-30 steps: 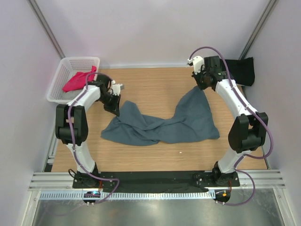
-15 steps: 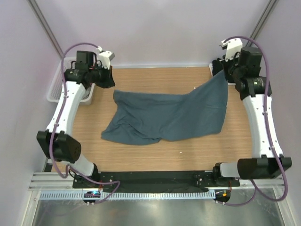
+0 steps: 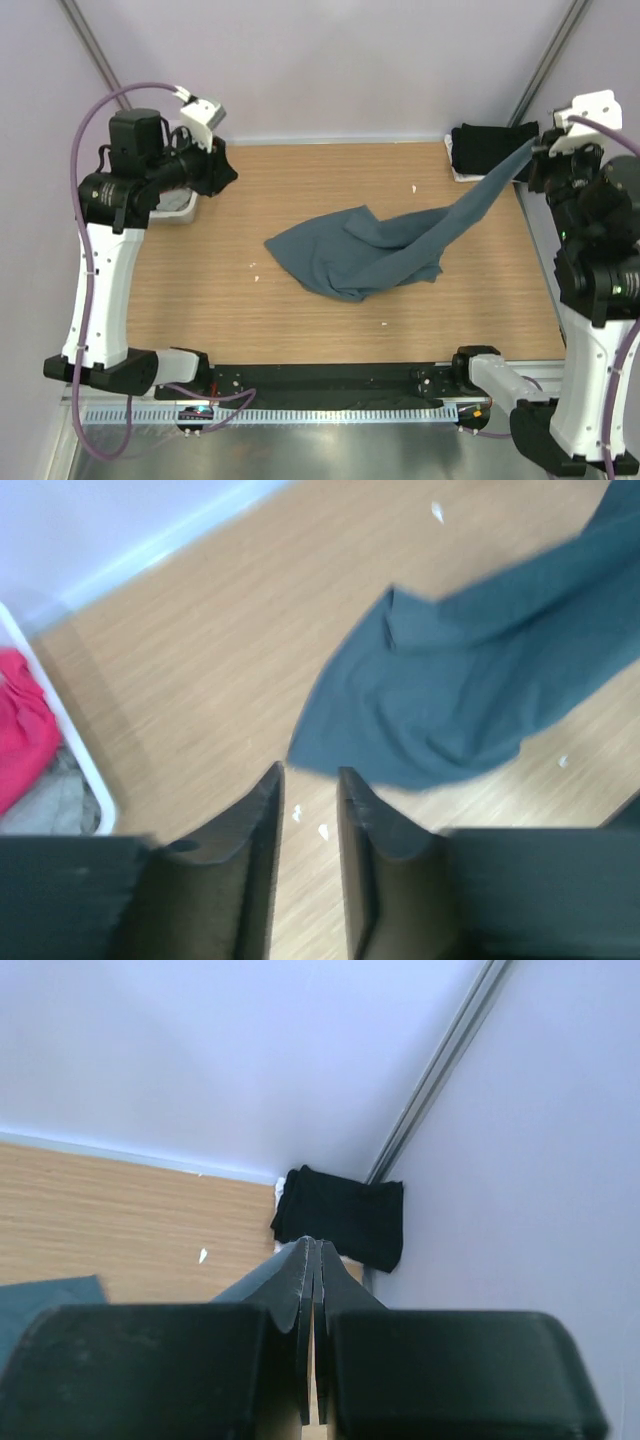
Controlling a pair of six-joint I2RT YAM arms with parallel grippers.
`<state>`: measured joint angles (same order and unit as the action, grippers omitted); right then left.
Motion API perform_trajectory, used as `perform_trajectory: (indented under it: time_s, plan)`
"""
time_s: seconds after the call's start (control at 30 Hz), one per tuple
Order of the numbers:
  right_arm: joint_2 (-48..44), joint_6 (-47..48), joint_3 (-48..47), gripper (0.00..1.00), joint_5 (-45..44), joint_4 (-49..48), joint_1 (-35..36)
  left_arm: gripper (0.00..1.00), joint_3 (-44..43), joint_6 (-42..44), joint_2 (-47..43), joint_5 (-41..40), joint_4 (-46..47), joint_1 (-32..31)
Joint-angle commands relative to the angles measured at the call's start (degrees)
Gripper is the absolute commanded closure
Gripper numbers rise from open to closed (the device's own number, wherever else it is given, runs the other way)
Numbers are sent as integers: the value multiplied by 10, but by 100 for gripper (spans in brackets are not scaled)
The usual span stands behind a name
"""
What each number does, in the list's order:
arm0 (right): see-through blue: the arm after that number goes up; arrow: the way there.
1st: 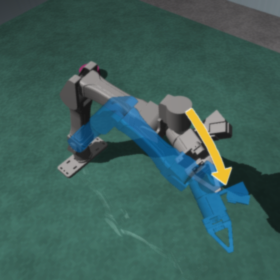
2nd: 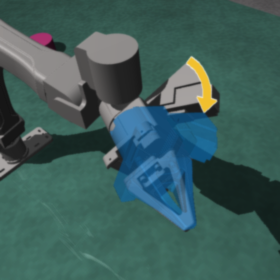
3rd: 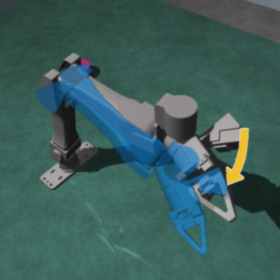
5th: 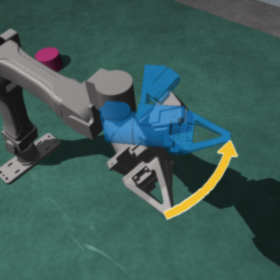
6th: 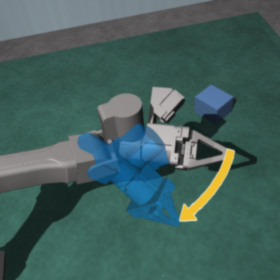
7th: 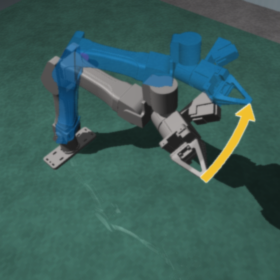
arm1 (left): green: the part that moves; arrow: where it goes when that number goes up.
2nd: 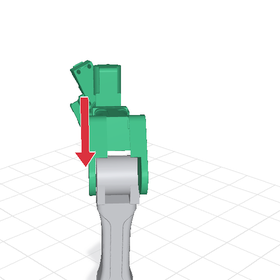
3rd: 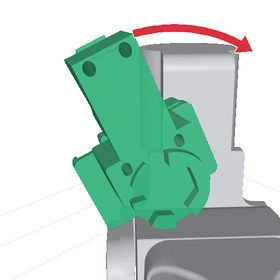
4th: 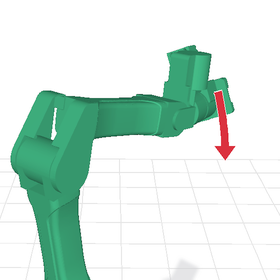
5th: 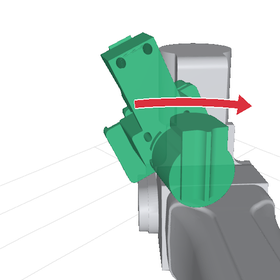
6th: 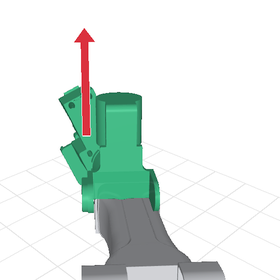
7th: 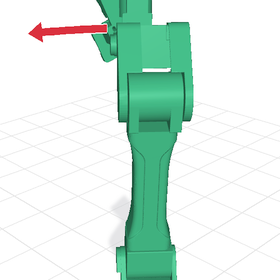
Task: Fold and stack the t-shirts
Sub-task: Flatten the tshirt out
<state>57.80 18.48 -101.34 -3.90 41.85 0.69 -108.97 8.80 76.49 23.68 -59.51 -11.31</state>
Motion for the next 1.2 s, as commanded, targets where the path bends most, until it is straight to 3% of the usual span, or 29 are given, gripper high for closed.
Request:
perform_trajectory:
  time_s: [0.0, 0.13, 0.23, 0.37, 0.63, 0.7, 1.17]
  plan:
    - [-34, -34, 53, 99, 21, 13, 0, 54, 79, 15, 20, -9, -54, -9]
    - [-49, -48, 104, 99, 54, 35, 0, 40, 93, 33, 102, -1, -49, -33]
    - [-43, -56, 133, 99, 53, 41, 0, 40, 23, -6, 202, 56, -61, -35]
    - [-13, -56, 145, 99, 53, 40, 0, 43, -65, -18, 321, 67, -49, -70]
    - [40, -27, 160, 99, 42, 41, -19, 47, -345, -35, 587, 146, -79, -129]
    - [42, -27, 176, 99, 42, 41, -25, 48, -364, -44, 633, 164, -62, -131]
    - [24, -29, 234, 99, 32, 57, -73, 47, -397, -119, 759, 179, 87, -174]
